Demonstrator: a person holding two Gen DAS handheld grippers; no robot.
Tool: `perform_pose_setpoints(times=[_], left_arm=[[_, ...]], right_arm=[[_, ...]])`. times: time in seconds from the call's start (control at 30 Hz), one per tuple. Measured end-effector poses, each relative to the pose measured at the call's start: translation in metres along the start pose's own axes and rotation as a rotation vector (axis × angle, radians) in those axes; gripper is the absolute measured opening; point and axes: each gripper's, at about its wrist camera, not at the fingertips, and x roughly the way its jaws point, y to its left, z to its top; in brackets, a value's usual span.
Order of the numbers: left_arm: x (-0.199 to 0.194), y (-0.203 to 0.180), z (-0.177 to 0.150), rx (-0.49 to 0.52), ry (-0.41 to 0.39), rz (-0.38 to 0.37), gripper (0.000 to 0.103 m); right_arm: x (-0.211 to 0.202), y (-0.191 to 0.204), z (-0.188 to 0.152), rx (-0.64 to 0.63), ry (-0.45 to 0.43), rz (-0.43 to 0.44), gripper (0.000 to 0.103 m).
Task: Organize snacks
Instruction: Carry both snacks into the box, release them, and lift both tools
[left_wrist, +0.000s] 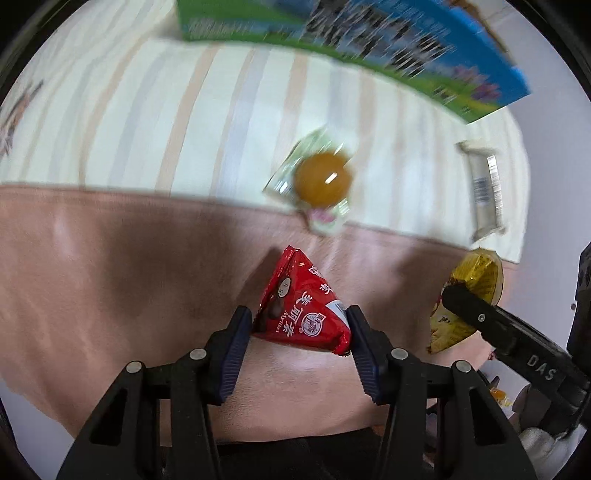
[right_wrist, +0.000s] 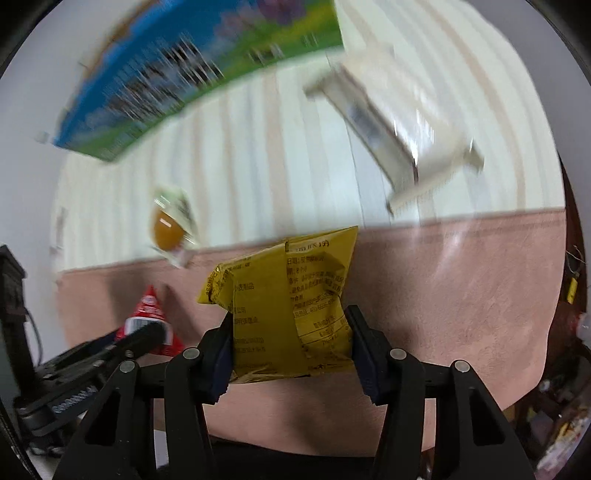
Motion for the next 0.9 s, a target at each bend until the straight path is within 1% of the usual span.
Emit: perform_pose_setpoints(times=[0.07,0.1,0.17,0.23,0.3,0.37,0.4,0.47,0.53,0.57,0.6,0.67,0.77,0.83,0.9], left_arm=[[-0.012,-0.006,0.006,0.01,-0.02,-0.02,0.049],[-0.02,-0.009,0.009,0.014,-0.031,-0.036,0.049],[-0.038,-0.017,0.021,0.017,-0.061,-0.067,0.049],[-0.06,-0.026,0.039,0.024,-0.092,-0.102,0.049],[-0.077,-0.028,0.053,0.031,-0.119,-0.133,0.049],[-0.099,-0.033,0.081,0.041,-0.153,-0.155,0.049],[-0.107,-0.037,0.093,0.049,-0.171,-0.156,0.049],[-0.124,-0.045,0.121,0.063,-0.215,-0.151,0.049],[-0.138,-0.047,0.152,0.075,-0.248,-0.129,0.049],[-0.142,-0.048,0.171,0.076,-0.264,-0.111,0.049],[-0.142,-0.047,0.19,0.075,-0.273,-0.093,0.049],[-0.15,-0.039,0.216,0.065,-0.27,-0.075,0.049],[-0.143,-0.029,0.263,0.042,-0.238,-0.048,0.049],[-0.13,-0.021,0.294,0.023,-0.209,-0.026,0.049],[-0.115,-0.015,0.32,0.012,-0.176,-0.019,0.049]], right_arm=[[-0.025,0.001,0.007,0.001,-0.038,0.04,0.057],[-0.037,0.002,0.017,-0.002,-0.054,0.056,0.057],[-0.065,0.004,0.026,-0.012,-0.097,0.084,0.057],[-0.084,0.008,0.044,-0.027,-0.129,0.106,0.057],[-0.101,0.02,0.063,-0.042,-0.16,0.133,0.057],[-0.117,0.029,0.08,-0.056,-0.188,0.144,0.057],[-0.119,0.036,0.096,-0.065,-0.202,0.145,0.057],[-0.131,0.049,0.123,-0.086,-0.237,0.136,0.057],[-0.143,0.06,0.156,-0.112,-0.27,0.11,0.057],[-0.138,0.072,0.165,-0.119,-0.277,0.102,0.057],[-0.133,0.089,0.184,-0.127,-0.281,0.091,0.057],[-0.12,0.108,0.216,-0.139,-0.278,0.07,0.057],[-0.098,0.132,0.265,-0.154,-0.26,0.037,0.057],[-0.083,0.146,0.296,-0.163,-0.237,0.013,0.057],[-0.067,0.155,0.32,-0.166,-0.219,-0.003,0.057]])
